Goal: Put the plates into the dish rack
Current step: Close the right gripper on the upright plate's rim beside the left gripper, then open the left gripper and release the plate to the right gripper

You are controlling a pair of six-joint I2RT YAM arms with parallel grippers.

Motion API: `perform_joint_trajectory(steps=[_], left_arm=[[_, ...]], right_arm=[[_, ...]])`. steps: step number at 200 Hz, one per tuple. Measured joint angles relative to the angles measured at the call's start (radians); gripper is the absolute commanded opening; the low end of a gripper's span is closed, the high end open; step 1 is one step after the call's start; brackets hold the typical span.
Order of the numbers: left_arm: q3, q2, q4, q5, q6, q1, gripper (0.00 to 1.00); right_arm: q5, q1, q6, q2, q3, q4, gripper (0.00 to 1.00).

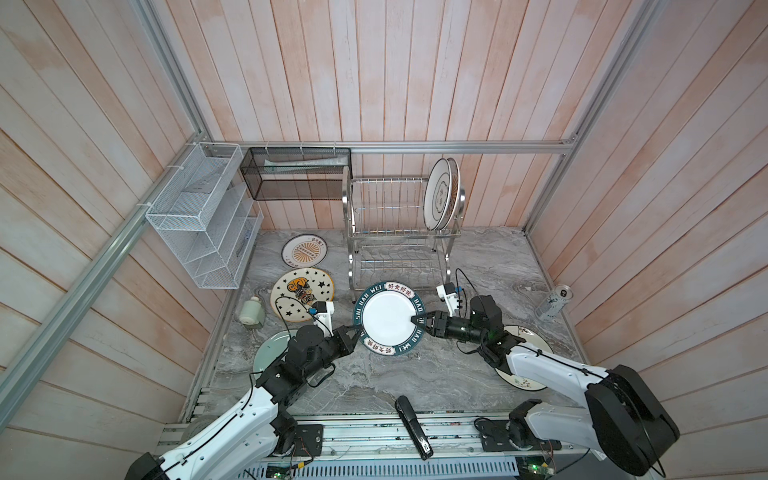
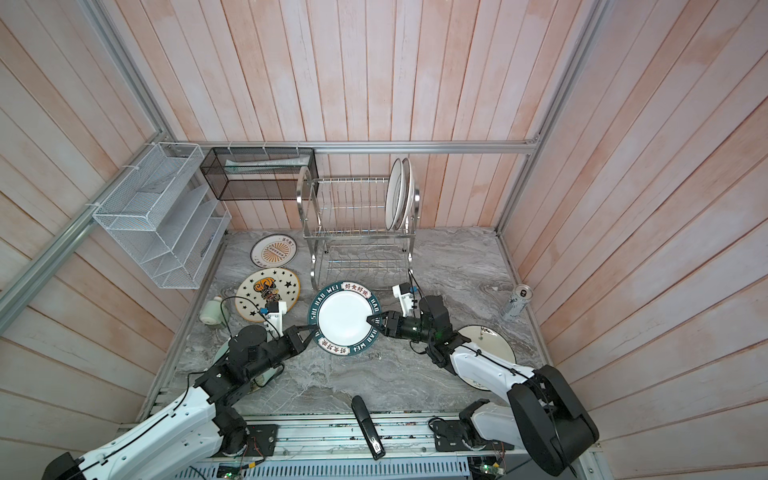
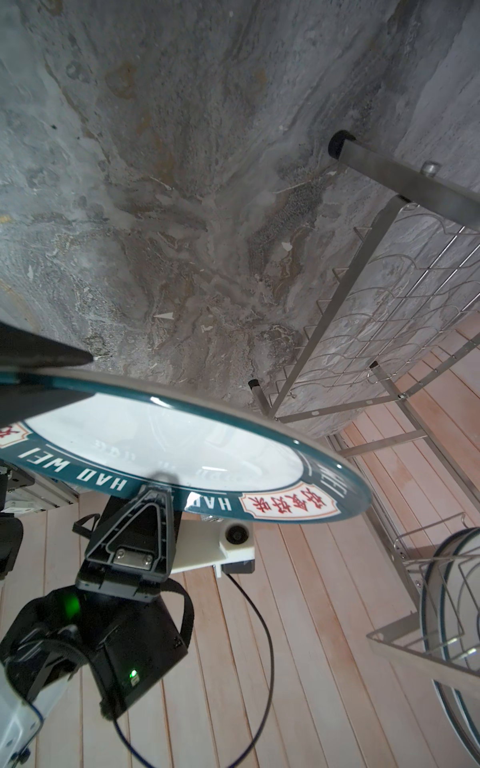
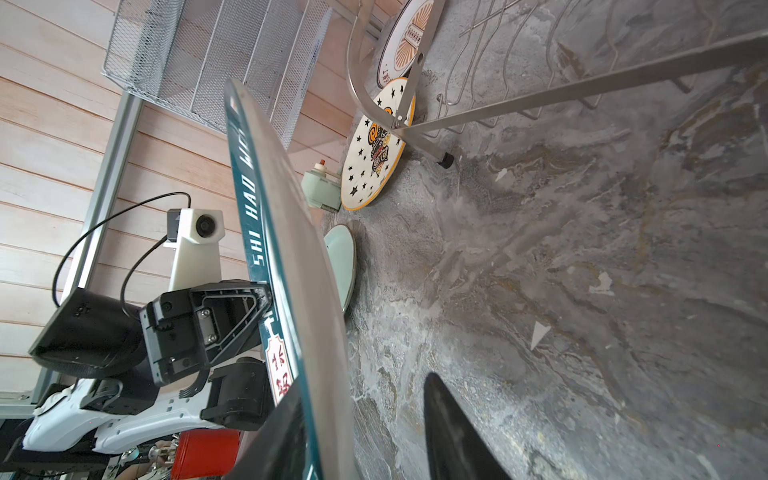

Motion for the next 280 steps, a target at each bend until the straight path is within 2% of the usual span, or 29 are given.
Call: perform_joint_trajectory(steps=[50,144,218,247,280], left_arm=[[0.0,0.042,0.094,0.005,0.013,0.0,0.0],[0.0,0.047,0.109,0.005,0.026,0.0,0.0],[0.0,0.037,0.115,0.003,0.018,0.004,0.0],[0.0,0.036,0.117,0.001,0.014,0.005,0.0],[0.0,0.036,0.117,0.001,0.014,0.005,0.0]], right_arm=[[0.0,0.0,0.008,0.029,0.034,0.055,0.37],[-0.005,0.029,0.026,0.054,0.057,0.114,0.28],[-0.008,0.033,0.024,0.06,0.057,0.134,0.1],[-0.008,0.034,0.022,0.06,0.057,0.137,0.0],[-0.008,0.034,0.022,0.06,0.057,0.137,0.0]])
